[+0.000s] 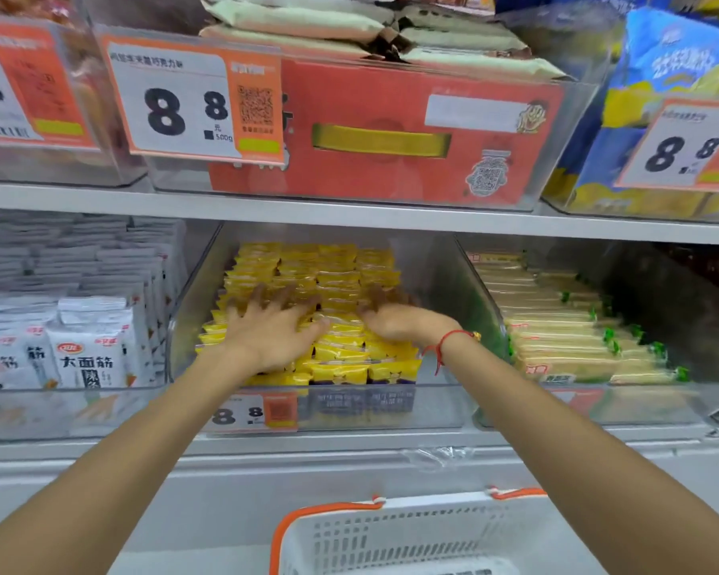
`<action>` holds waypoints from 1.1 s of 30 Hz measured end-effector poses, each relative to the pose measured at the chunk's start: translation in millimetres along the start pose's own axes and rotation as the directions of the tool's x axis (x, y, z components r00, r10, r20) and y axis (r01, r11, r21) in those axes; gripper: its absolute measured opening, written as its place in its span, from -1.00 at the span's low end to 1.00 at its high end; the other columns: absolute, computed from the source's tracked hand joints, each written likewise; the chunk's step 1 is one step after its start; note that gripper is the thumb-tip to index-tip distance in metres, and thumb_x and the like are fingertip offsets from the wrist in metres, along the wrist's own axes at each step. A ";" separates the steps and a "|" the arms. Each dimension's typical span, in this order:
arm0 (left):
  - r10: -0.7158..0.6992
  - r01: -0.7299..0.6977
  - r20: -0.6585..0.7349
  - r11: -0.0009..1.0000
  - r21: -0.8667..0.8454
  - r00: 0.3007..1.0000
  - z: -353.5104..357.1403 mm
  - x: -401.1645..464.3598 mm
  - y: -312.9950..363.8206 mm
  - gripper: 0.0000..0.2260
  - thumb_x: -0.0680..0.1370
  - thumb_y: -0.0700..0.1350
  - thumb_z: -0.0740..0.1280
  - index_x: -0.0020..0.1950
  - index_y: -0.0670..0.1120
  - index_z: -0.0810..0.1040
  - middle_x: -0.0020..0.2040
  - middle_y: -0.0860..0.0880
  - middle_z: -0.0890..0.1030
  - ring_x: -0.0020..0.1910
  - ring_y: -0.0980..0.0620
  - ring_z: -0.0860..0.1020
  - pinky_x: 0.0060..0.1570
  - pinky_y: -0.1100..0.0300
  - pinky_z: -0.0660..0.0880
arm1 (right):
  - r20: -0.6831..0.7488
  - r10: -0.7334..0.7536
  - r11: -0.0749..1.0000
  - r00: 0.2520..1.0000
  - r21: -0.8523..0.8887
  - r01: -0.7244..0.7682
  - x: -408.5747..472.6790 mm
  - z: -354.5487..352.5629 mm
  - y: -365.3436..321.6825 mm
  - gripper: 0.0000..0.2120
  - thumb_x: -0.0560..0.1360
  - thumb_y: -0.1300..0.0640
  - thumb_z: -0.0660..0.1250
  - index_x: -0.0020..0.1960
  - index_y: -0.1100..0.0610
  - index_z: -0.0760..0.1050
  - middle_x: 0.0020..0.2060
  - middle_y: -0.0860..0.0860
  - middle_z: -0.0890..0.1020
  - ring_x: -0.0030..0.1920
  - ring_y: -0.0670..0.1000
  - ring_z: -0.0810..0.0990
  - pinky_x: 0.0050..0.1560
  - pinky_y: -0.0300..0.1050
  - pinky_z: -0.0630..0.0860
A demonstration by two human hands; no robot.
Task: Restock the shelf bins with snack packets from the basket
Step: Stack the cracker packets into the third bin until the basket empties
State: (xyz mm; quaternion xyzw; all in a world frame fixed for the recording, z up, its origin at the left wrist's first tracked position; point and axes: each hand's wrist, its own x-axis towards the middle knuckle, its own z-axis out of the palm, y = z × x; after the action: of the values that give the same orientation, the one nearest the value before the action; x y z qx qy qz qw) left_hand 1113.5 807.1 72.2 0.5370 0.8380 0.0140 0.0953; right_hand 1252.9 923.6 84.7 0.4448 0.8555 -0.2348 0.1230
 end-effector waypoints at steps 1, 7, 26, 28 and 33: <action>-0.006 0.006 -0.021 1.000 -0.021 1.000 -4.1 2.2 -0.9 -0.51 0.55 0.37 -0.11 0.47 0.35 0.12 0.58 0.11 -0.04 0.54 -0.13 -0.10 0.44 -0.22 -0.14 | -0.026 0.004 1.000 1.000 -0.006 -0.005 2.5 -4.7 0.6 -0.51 0.67 -0.03 -0.14 0.55 0.13 0.01 0.55 0.10 -0.05 0.54 0.16 -0.13 0.48 0.02 -0.16; -0.064 0.066 -0.089 0.998 0.017 0.994 -13.9 32.6 0.1 -0.48 0.59 0.31 -0.09 0.53 0.27 -0.10 0.57 0.07 -0.22 0.54 -0.13 -0.23 0.45 -0.17 -0.25 | -0.361 0.077 0.988 0.929 0.152 -0.023 41.5 -5.6 4.2 -0.44 0.64 -0.04 0.02 0.55 0.01 -0.12 0.54 0.09 -0.17 0.52 0.20 -0.23 0.50 0.14 -0.13; 0.107 -0.145 0.141 0.946 0.292 0.984 -6.9 -53.2 -48.0 -0.50 0.66 0.09 -0.13 0.58 0.02 -0.15 0.57 -0.15 -0.02 0.54 -0.12 0.01 0.47 -0.02 0.06 | 0.030 -0.287 0.920 0.958 -0.270 0.284 -47.7 30.4 -1.2 -0.44 0.56 -0.31 -0.09 0.49 -0.30 -0.22 0.54 -0.05 -0.19 0.53 0.08 -0.26 0.44 0.31 -0.25; 0.105 -0.133 0.105 0.940 0.314 0.989 -5.1 -55.5 -43.5 -0.51 0.67 0.10 -0.13 0.57 0.04 -0.14 0.58 -0.13 0.00 0.54 -0.08 0.03 0.46 0.01 0.06 | 0.038 -0.264 0.930 0.964 -0.254 0.265 -45.2 32.1 -4.5 -0.45 0.55 -0.32 -0.11 0.48 -0.32 -0.22 0.54 -0.07 -0.21 0.52 0.07 -0.28 0.43 0.31 -0.29; 0.181 -0.164 -0.184 0.981 0.105 0.966 -20.5 -87.3 -38.2 -0.56 0.65 0.06 0.06 0.53 0.02 0.18 0.52 -0.04 0.24 0.48 -0.05 0.19 0.41 0.06 0.18 | -0.108 -0.221 0.964 0.969 -0.176 0.200 -55.6 23.1 -24.4 -0.40 0.52 -0.37 -0.04 0.51 -0.24 -0.02 0.55 -0.04 -0.03 0.54 0.11 -0.13 0.45 0.29 -0.12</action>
State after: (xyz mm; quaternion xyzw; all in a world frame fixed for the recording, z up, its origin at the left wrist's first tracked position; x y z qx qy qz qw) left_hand 1111.1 713.7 100.2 0.6077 0.7932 0.0370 -0.0117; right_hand 1264.9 860.6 95.3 0.3537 0.9204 -0.1466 0.0790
